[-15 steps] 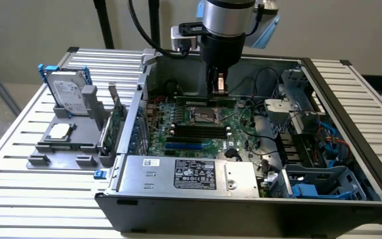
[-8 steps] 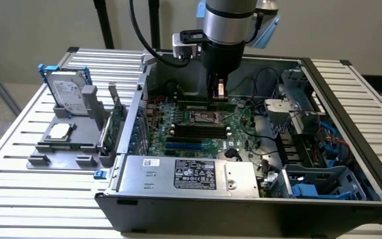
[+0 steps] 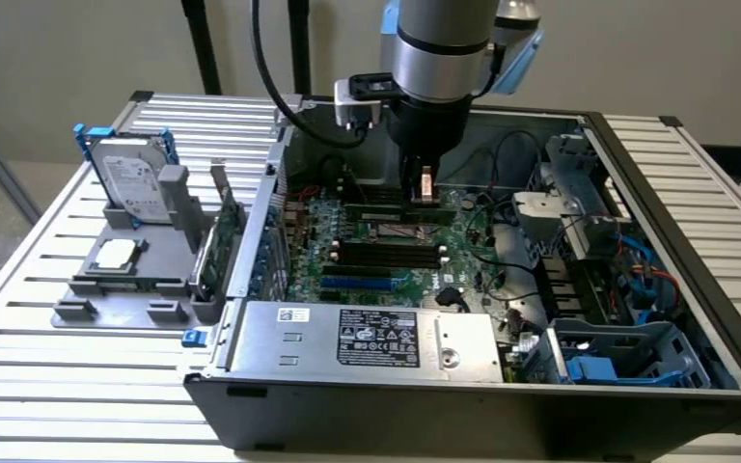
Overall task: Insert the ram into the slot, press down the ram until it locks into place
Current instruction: 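Insert the ram into the slot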
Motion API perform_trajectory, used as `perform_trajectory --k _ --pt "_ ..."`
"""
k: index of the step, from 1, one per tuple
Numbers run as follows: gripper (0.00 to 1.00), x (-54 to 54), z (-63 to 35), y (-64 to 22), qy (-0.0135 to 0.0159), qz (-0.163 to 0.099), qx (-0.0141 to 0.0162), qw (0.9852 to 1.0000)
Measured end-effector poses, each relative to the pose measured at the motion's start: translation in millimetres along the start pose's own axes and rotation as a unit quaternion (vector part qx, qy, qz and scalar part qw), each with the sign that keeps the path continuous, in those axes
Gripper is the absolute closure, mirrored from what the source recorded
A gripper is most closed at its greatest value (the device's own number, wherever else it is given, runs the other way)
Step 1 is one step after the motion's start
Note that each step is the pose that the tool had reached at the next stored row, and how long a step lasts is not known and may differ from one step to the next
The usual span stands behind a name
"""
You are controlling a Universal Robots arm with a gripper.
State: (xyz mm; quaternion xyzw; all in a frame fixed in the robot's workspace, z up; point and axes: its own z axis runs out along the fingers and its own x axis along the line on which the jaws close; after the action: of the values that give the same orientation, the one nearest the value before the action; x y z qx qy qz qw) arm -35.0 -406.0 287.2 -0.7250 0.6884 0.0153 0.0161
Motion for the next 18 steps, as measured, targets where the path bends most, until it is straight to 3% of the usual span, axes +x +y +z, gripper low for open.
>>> perform_trajectory --k 18 --pt "0.86 2.0 32.6 1.3 0.0001 0.009 0.0004 1.0000"
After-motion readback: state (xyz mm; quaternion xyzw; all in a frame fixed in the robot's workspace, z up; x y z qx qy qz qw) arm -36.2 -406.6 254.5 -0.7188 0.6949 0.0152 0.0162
